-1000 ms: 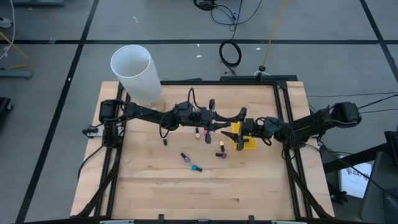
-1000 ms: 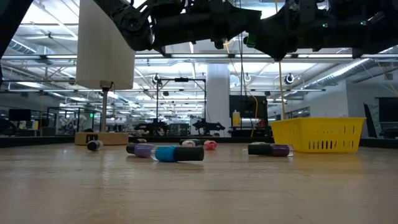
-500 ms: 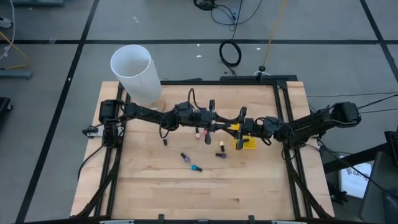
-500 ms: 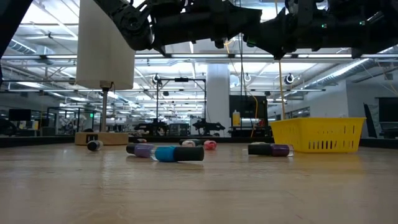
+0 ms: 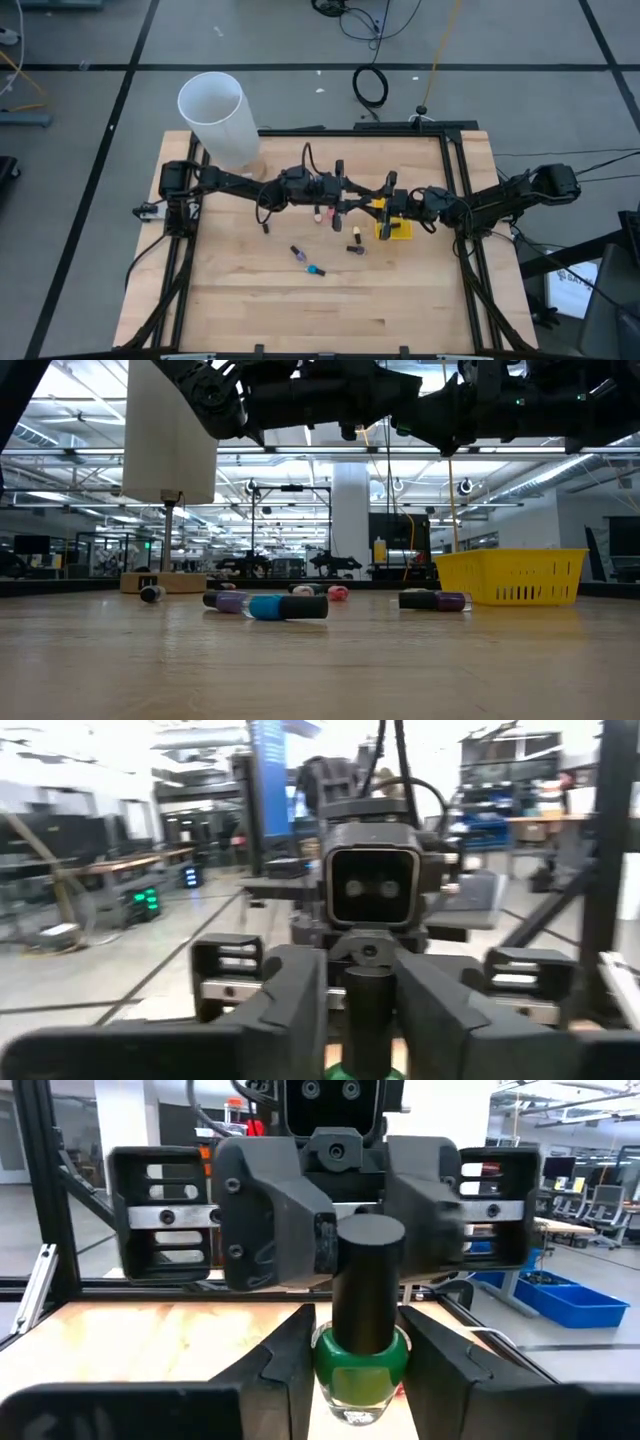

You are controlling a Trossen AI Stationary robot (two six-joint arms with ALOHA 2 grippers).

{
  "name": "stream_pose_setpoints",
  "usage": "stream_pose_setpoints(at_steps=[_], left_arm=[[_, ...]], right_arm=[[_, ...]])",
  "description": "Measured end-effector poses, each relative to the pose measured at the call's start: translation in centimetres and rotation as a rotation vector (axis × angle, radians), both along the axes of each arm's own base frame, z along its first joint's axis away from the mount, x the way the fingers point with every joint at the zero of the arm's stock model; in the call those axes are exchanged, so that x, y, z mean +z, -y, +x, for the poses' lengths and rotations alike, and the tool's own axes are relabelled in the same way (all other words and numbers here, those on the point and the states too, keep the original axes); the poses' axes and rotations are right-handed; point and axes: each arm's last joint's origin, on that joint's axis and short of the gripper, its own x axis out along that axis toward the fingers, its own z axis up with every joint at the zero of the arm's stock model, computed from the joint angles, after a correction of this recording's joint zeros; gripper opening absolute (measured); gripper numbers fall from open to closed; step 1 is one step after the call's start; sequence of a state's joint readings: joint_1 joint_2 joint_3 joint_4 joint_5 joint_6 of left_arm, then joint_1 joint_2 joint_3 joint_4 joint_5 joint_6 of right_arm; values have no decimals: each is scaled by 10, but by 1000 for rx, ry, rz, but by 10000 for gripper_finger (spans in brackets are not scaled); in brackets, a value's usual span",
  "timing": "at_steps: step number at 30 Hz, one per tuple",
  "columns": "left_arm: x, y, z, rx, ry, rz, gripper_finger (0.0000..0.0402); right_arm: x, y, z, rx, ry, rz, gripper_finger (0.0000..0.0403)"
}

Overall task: Pick & Place Nail Polish
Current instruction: Put the green nail polish into the yellow bin

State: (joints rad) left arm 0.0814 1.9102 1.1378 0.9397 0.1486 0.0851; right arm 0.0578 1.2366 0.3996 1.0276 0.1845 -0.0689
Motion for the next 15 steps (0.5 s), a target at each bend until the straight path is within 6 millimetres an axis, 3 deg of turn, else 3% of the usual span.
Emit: stream_pose_setpoints(at_steps=[10,15], left_arm=[[10,12,-3,127,7,43,289],[25,12,-13,125,-79,17,329]], right_arm=[[-5,0,0,9,-57,7,108],[-2,0,-7,12,-99,37,108]])
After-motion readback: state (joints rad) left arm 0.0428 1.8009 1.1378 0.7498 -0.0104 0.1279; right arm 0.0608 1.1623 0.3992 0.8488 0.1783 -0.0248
